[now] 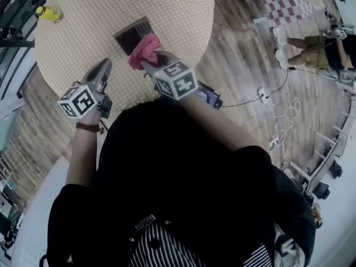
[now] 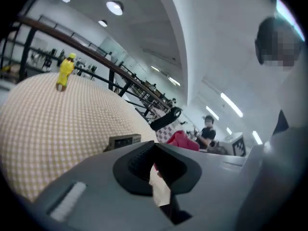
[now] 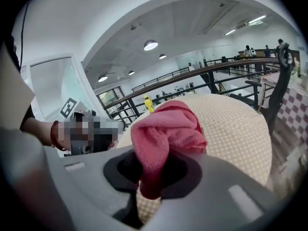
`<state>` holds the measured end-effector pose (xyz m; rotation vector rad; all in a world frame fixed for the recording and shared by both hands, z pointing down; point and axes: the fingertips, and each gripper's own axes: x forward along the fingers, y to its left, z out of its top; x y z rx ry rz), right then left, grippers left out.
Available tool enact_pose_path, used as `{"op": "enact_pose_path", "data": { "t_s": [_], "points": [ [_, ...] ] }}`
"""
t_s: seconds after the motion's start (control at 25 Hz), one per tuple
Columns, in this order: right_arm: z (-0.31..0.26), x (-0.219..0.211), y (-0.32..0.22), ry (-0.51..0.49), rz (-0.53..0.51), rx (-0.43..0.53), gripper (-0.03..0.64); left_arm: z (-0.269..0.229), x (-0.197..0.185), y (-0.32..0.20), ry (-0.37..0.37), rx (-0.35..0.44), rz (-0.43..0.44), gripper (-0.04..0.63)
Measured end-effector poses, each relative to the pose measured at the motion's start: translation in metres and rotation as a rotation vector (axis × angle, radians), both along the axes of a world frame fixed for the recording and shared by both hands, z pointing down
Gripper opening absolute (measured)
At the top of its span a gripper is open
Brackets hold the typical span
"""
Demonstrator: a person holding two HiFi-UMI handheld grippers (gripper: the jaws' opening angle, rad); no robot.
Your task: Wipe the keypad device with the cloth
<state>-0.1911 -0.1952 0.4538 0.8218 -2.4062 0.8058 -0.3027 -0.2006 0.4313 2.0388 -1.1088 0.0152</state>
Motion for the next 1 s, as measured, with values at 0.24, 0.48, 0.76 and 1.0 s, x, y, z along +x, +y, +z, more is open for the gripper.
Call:
{"op": "enact_pose_path", "data": {
  "t_s": [0.24, 0.48, 0.76, 1.0],
  "points": [
    [-0.049, -0.030, 0.027, -0.060, -0.004, 0.044, 0.074, -0.046, -0.014, 0.032, 0.064, 0.078, -0.054, 0.002],
    [-0.073, -0.049, 0.051, -0.040, -0.023, 0.154, 0.071, -0.077, -0.005, 0.060, -0.165, 0.270, 0.034, 0.002],
    [-0.082, -0.044, 0.052, -0.053, -0.016, 0.190, 0.071, -0.088, 0.009, 0.058, -0.226, 0.355, 0.083, 0.002],
    [-0.080, -0.056, 0.064, -0.023, -0.043, 0.198, 0.071, -0.081, 0.001, 0.070, -0.200, 0.345, 0.070, 0.002]
  ]
}}
